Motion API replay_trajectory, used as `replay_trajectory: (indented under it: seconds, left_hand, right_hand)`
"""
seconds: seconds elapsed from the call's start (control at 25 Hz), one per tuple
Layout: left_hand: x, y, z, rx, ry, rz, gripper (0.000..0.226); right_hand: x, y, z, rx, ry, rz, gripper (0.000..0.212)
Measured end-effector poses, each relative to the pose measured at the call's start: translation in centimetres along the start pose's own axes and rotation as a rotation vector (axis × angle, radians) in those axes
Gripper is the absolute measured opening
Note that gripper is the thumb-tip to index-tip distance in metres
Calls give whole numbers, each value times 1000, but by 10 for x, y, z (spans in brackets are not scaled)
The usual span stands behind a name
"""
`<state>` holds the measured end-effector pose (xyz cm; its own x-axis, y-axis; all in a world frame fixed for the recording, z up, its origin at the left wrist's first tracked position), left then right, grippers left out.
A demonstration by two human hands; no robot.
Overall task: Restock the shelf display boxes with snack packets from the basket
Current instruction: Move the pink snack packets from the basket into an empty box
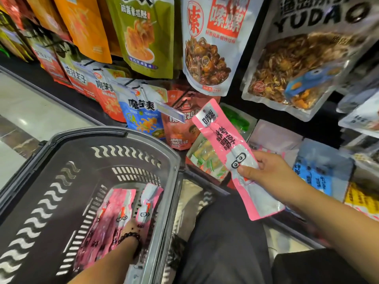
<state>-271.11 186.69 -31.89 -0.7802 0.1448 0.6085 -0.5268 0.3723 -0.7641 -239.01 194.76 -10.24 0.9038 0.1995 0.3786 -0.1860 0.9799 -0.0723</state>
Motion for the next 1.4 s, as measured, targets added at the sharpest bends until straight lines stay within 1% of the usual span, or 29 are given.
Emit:
replay_trajectory:
  seconds: [0.04,0.08,0.12,0.16,0.24,0.28,0.32,0.4,0.44,0.52,0.56,0.6,0.68,0.76,0.8,0.88,0.96,1.0,1.08,1.16,1.2,1.28,1.32,1.4]
  left_hand:
    - [16,-5,1,-46,54,21,19]
    - [27,2,-4,-46,77,-17,12]
    - [44,5,-4,-76,57,-22,6]
    - [60,5,-7,-113,-22,-6,8]
    - [102,-12,-16,-115,-199,118,26]
    - [119,-25,-22,-119,-264,208,31]
    - [132,-30,-25,-156,-289,281,33]
    - [153,-51,-35,-243,-265,328,46]
    - [160,-66,-43,-276,-258,314,53]
    - [164,-100,-58,-366,-242,239,53]
    - [163,-116,-65,-414,-221,173,54]
    - [158,-134,-74,-463,-229,152,50]
    - [140,-160,-95,-535,-314,189,44]
    - [116,-174,-115,-617,-303,181,40]
    - [103,-183,-125,-651,-277,148,40]
    - [80,-199,-144,-715,-315,145,37]
    - [49,-206,-166,-809,-328,234,34]
    - [28,-210,-181,-838,-291,307,28]
    - [-18,-206,-212,-804,-271,517,23]
    - [-66,-192,-240,-692,-394,689,27]
    - [-87,-180,-249,-632,-470,741,29]
    - [-119,-161,-254,-494,-552,770,25]
    - [-132,-149,-253,-446,-572,752,23]
    - [-152,-133,-251,-399,-589,702,27]
  right_hand:
    - [1,0,-1,-7,13,5,9]
    - [2,1,-6,-20,33,1,9]
    - [4,2,-11,-48,63,-22,10]
    - [5,2,-20,-89,103,-57,10]
    - [5,2,-41,-187,164,-130,12]
    - [7,1,-51,-231,168,-165,14]
    - [11,1,-61,-261,161,-191,16]
    - [27,2,-74,-293,129,-219,14]
    - [37,6,-77,-302,109,-226,13]
    - [57,18,-90,-313,62,-271,16]
    - [66,24,-97,-317,57,-313,18]
    - [74,31,-104,-320,69,-360,20]
    - [85,40,-122,-343,109,-418,22]
    - [92,46,-140,-373,134,-439,30]
    - [95,48,-147,-394,141,-457,32]
    - [99,50,-159,-441,144,-473,29]
    - [99,52,-171,-490,163,-488,27]
    - [99,53,-178,-502,186,-485,31]
    - [95,61,-190,-523,207,-450,44]
    - [92,71,-202,-560,147,-416,58]
    - [92,76,-206,-572,107,-398,62]
    - [89,86,-213,-605,34,-359,62]
    - [87,91,-218,-616,14,-342,58]
    - [80,97,-226,-624,62,-290,40]
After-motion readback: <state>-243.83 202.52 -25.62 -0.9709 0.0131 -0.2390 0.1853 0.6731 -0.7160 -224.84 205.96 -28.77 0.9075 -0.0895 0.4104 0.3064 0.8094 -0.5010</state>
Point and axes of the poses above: each hand's wrist, its own y-axis towards the middle knuckle, its own x-axis out of the back of the hand, z = x × y, the point moved 1 cm from there along y, towards the middle knuckle, and after that the axes turned 13 degrees about x, right-handed, at the moved point
